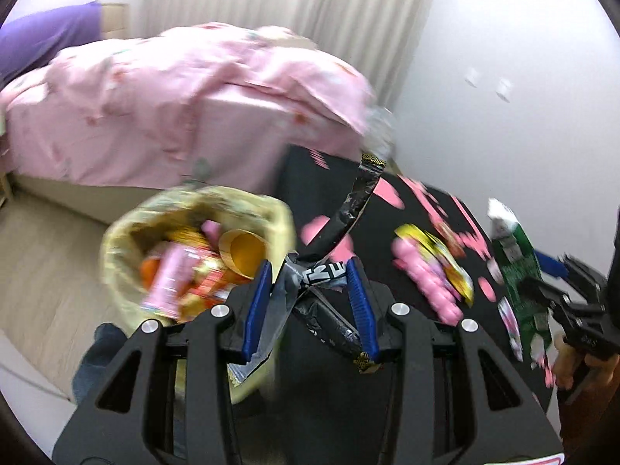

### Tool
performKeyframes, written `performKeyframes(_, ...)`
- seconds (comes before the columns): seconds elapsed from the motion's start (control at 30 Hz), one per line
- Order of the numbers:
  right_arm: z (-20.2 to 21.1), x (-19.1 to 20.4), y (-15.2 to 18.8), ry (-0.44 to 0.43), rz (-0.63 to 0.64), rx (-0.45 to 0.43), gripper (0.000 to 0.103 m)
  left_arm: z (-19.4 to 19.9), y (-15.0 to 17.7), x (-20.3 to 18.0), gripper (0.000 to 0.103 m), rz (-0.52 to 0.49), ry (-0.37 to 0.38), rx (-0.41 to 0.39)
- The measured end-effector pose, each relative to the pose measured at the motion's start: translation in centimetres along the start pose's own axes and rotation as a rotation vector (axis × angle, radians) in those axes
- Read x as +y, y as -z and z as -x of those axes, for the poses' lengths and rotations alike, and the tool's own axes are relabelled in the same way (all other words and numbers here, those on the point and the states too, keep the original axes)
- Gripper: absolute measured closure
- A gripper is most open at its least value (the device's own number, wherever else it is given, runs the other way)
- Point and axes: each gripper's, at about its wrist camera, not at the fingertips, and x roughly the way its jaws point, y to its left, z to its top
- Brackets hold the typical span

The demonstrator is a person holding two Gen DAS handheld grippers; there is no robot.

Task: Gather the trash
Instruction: 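Carry the black-silver packet and milk carton over the yellow trash bag with both grippers, then open both grippers to drop the packet and milk carton into the trash bag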

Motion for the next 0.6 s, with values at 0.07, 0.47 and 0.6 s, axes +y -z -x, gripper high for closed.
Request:
performKeyframes(0.07,-0.9,0.6,-1.1,-0.029,-0.002,-0.005,0.053,0.4,-0.7,2.7,0.065,0.064,-0.049,-0.04)
performKeyframes(0.47,-13.8,6.1,-9.2,-0.281,-0.036,0.076,0.053,-1.7,-1.0,10.9,0.065,0.224,-0.158,-0.068)
performKeyframes(0.6,-18.4,8.7,-10.0,-0.338,-0.017,0.146,0.053,-3.1,-0.8,11.6,0.065,0.227,-0.146,-0.04)
